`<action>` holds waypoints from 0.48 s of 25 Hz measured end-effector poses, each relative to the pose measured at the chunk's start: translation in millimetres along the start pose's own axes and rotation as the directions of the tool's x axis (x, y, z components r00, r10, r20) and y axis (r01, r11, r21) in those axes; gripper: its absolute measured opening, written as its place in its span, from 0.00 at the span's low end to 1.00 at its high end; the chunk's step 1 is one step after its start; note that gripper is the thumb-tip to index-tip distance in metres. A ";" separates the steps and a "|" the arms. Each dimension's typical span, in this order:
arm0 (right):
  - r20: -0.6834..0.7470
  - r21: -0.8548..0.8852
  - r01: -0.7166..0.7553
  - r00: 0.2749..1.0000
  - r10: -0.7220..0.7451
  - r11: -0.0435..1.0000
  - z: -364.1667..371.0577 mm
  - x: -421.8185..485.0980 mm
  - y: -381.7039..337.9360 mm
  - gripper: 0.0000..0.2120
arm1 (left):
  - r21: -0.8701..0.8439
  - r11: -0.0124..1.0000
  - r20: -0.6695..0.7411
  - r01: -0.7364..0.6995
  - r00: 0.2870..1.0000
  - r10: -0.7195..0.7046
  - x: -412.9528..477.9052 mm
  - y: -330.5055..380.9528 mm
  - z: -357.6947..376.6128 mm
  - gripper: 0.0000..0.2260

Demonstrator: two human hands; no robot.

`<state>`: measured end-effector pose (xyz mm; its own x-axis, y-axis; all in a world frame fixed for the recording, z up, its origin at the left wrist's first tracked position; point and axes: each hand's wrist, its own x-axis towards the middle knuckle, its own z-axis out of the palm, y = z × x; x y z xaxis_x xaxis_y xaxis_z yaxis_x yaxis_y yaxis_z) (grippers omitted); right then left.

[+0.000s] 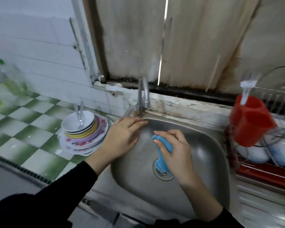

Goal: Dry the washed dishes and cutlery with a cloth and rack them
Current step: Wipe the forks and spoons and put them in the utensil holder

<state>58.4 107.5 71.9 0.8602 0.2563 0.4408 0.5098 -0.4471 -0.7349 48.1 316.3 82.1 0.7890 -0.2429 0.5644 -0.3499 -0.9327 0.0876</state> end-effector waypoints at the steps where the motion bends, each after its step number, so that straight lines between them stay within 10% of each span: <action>1: 0.018 0.000 0.007 1.000 -0.007 1.000 16.4 2.6 -3.5 0.11 | 0.025 1.000 0.012 0.003 1.000 -0.003 -10.0 -14.5 -3.2 0.16; 12: 0.140 -0.039 0.021 0.990 -0.015 0.999 177.1 49.1 -32.1 0.10 | 0.205 0.963 0.261 0.177 0.938 -0.228 -80.8 -207.3 -9.0 0.18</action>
<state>85.8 286.2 25.9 0.8452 0.3804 0.3753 0.5267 -0.4746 -0.7052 52.4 531.7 25.8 0.9517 -0.0846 0.2952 -0.0933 -0.9955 0.0155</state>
